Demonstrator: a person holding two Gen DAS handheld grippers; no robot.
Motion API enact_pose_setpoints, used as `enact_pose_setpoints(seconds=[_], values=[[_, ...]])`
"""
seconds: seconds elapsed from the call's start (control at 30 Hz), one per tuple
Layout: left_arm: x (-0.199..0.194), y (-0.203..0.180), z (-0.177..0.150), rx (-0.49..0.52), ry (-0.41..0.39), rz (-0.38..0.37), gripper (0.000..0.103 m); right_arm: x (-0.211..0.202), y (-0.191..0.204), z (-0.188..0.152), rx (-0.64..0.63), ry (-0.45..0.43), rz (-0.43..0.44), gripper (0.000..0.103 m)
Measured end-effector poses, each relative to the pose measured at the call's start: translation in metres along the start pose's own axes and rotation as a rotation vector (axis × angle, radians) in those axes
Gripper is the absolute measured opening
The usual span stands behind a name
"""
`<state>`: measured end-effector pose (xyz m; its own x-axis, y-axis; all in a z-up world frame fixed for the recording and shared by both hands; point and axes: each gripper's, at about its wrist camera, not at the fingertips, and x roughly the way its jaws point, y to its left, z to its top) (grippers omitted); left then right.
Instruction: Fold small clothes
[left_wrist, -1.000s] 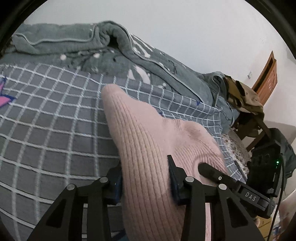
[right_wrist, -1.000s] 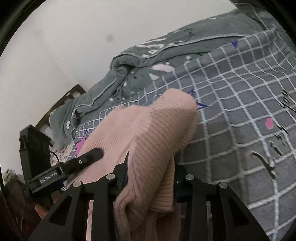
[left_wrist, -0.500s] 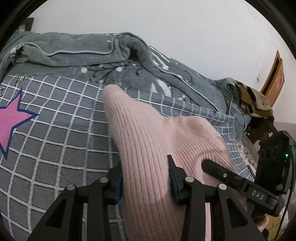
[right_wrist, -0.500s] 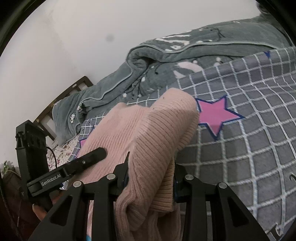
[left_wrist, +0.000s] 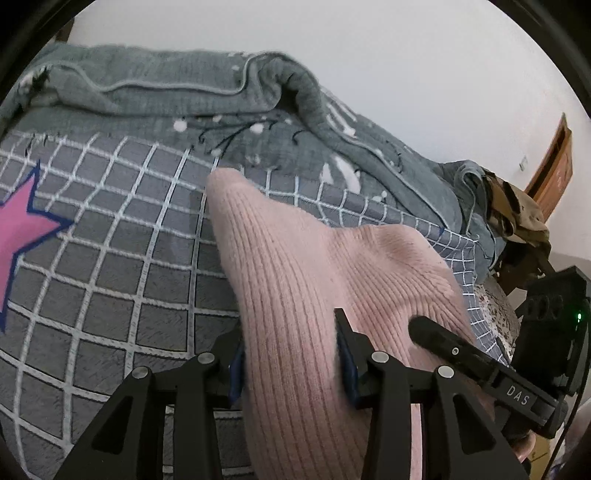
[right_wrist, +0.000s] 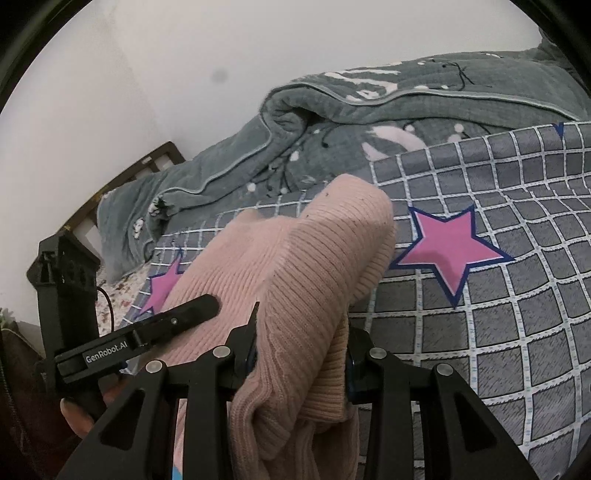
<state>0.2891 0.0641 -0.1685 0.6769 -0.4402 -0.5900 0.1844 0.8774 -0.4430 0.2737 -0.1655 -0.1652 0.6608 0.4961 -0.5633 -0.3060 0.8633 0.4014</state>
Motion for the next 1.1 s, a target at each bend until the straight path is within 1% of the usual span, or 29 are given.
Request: enact_pose_setpoints(seconds=[0.13,0.2,0.23,0.33,0.4,0.5,0.63,0.73,0.77,0.83,0.87,0.93,0.97,1.0,1.1], values=[[0.005,0.008,-0.004,-0.012,0.008,0.022,0.048,0.011,-0.009,-0.004,0.010,0.031,-0.035,0.035],[0.004,0.010,-0.005,-0.003,0.001,0.030,0.053,0.013,-0.009,-0.006,-0.003,0.039,-0.051,0.036],[0.005,0.010,-0.005,0.001,-0.001,0.039,0.053,0.014,-0.007,-0.006,-0.016,0.041,-0.065,0.037],[0.004,0.009,-0.006,0.020,-0.011,0.064,0.058,0.018,0.000,-0.008,-0.070,0.050,-0.121,0.041],[0.001,0.009,-0.005,0.032,-0.022,0.076,0.062,0.017,0.002,-0.009,-0.098,0.050,-0.150,0.046],[-0.006,0.009,-0.004,0.046,-0.055,0.121,0.066,0.010,0.001,-0.007,-0.118,0.029,-0.181,0.052],[-0.019,0.010,-0.004,0.053,-0.102,0.169,0.068,-0.008,0.004,-0.007,-0.151,-0.031,-0.223,0.052],[-0.025,0.012,-0.005,0.057,-0.109,0.201,0.071,-0.016,0.009,-0.011,-0.189,-0.055,-0.242,0.052],[-0.026,0.013,-0.006,0.060,-0.102,0.220,0.074,-0.016,0.010,-0.012,-0.198,-0.049,-0.242,0.051],[-0.027,0.014,-0.008,0.068,-0.105,0.235,0.075,-0.013,0.011,-0.017,-0.209,-0.021,-0.233,0.043],[-0.029,0.014,-0.009,0.071,-0.106,0.239,0.075,-0.011,0.011,-0.020,-0.210,-0.009,-0.223,0.038],[-0.032,0.012,-0.011,0.082,-0.111,0.248,0.076,-0.011,0.013,-0.024,-0.223,-0.013,-0.228,0.029],[-0.035,0.012,-0.013,0.089,-0.116,0.257,0.076,-0.012,0.016,-0.026,-0.237,-0.017,-0.228,0.022],[-0.036,0.011,-0.013,0.094,-0.120,0.266,0.076,-0.014,0.018,-0.026,-0.249,-0.023,-0.230,0.019],[-0.042,0.009,-0.017,0.105,-0.130,0.288,0.075,-0.017,0.022,-0.026,-0.264,-0.023,-0.233,0.020]])
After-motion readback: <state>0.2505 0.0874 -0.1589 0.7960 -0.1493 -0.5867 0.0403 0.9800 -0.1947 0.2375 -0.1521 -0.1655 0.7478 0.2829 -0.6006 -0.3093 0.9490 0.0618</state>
